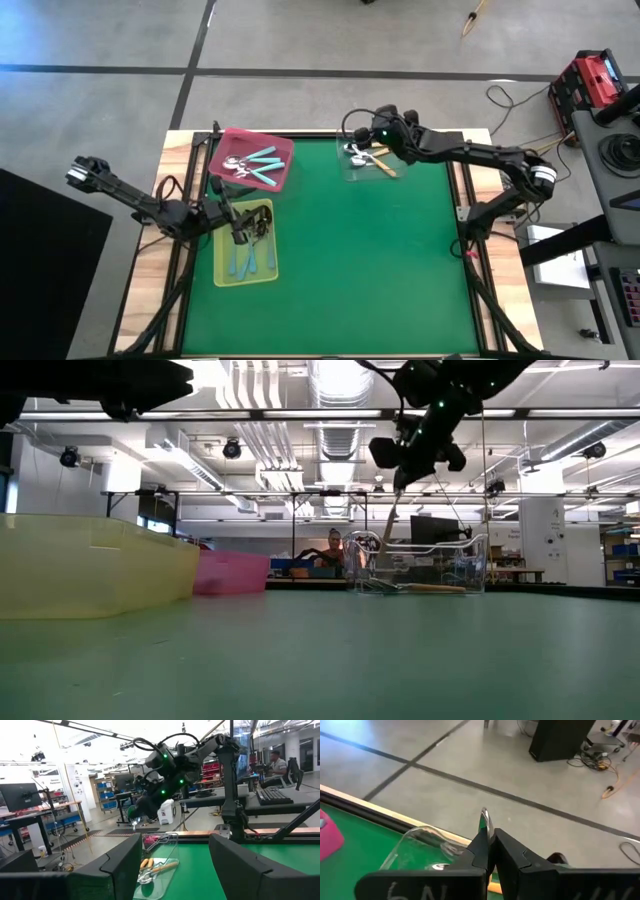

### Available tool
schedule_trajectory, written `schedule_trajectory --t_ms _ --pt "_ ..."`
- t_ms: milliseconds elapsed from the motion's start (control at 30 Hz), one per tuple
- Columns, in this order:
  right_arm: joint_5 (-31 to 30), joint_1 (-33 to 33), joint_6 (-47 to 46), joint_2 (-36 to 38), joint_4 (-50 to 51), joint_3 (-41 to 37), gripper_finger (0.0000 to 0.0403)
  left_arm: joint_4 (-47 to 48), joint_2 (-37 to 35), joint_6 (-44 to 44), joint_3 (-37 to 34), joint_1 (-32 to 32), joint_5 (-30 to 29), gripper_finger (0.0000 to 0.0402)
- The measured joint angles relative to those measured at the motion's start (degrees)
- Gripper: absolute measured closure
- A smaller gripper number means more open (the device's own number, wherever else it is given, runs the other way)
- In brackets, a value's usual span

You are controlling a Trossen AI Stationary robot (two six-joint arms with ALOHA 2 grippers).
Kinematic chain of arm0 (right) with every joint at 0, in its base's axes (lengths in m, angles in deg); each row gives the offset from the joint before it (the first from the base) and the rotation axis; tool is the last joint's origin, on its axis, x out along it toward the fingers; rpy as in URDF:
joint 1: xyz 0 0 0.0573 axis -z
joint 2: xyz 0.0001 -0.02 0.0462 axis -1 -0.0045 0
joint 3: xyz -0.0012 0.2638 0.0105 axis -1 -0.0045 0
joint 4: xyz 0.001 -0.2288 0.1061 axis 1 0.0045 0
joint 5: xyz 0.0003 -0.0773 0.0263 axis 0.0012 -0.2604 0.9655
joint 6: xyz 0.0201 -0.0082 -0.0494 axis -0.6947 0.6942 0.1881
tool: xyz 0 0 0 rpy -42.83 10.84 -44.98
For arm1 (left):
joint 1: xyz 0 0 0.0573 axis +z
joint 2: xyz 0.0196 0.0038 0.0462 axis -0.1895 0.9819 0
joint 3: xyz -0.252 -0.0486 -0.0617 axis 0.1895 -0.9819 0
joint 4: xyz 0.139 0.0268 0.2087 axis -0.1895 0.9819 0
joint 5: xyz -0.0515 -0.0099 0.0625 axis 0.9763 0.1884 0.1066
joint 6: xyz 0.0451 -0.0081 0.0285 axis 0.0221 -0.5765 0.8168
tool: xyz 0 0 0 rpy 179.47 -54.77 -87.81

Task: Sort silverware by color (type)
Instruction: Put the yellow spoon into the transparent bin

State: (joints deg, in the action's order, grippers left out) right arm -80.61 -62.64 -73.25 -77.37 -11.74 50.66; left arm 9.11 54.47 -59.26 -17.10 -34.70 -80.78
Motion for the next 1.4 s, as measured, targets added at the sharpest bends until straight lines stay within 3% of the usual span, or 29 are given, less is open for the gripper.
schedule_trajectory --t_ms 567,1267,1400 --pt "2.3 -0.1 -9.3 1.1 -12.5 -12.8 0.0394 0.0 1.3 -2.0 0.0 0.4 0.0 0.0187" --pt "0.7 0.3 -10.2 0.9 -13.8 -14.6 0.0394 -1.6 2.8 -2.8 0.0 0.4 0.0 0.0187" --pt "3.3 0.3 -10.0 1.0 -17.8 -14.6 0.0394 -2.0 2.9 -2.5 0.0 0.4 0.0 0.0187"
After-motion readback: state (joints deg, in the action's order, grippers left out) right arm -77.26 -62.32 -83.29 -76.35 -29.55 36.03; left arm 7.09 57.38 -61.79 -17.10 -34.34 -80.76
